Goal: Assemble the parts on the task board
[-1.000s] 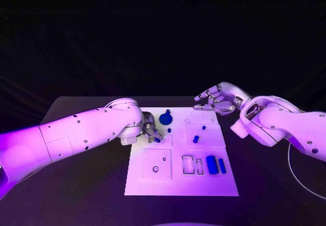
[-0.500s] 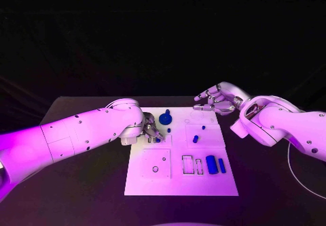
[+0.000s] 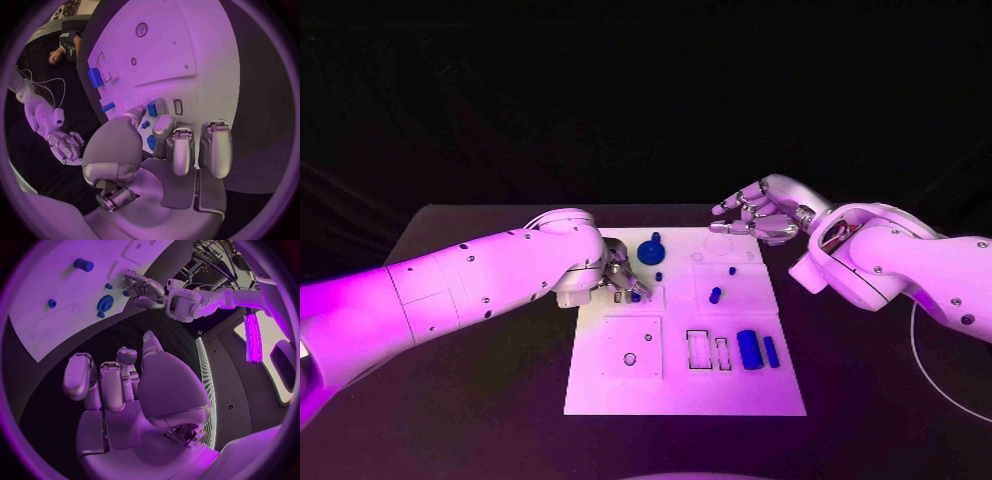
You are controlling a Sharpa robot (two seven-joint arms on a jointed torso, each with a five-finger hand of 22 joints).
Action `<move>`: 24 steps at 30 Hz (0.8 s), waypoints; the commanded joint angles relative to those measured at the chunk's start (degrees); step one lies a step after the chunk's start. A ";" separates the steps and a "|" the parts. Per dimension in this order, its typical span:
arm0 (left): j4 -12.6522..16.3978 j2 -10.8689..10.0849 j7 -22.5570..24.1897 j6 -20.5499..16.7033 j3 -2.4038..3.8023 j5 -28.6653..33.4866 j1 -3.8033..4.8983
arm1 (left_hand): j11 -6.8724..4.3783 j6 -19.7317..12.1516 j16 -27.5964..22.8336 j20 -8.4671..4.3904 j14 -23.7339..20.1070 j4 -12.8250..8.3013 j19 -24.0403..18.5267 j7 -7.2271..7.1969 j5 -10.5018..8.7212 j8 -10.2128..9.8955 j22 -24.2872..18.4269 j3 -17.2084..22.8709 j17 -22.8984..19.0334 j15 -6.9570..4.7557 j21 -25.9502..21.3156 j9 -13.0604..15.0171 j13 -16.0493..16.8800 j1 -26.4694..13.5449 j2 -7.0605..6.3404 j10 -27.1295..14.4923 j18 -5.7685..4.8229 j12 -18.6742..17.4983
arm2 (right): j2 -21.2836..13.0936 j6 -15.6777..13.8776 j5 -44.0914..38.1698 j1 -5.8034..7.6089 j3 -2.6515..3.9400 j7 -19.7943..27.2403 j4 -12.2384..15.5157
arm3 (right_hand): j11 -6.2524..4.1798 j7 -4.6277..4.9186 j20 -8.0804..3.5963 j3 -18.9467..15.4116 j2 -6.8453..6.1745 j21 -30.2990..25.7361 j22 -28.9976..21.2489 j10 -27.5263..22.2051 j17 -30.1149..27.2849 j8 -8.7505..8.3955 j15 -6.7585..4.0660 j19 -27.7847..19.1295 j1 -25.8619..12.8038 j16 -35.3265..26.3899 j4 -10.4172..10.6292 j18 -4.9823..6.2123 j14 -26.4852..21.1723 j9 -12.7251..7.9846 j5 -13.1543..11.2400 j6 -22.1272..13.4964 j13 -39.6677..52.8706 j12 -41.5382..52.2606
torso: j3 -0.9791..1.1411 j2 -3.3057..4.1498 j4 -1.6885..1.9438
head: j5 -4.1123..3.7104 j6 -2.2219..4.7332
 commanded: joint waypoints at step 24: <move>4.65 -5.40 0.30 -0.74 4.88 2.16 2.35 | 0.31 -0.34 0.17 -0.41 6.03 3.03 3.95 0.34 -9.13 -0.81 10.11 -11.19 15.07 -0.20 -1.30 -0.43 -4.60 1.05 2.08 -1.94 -0.41 -4.43 | 0.05 1.47 -0.45 -0.04 -0.14 -0.31 -0.35 | -0.09 -0.14 0.03 -0.89 0.02 -0.32 -0.19 0.12 -0.14 -0.04 -0.11 -0.32 -0.87 -0.40 0.49 0.59 2.53 0.03 0.25 0.42 -0.10 0.56 | -0.01 0.05 -0.02 | -0.25 0.14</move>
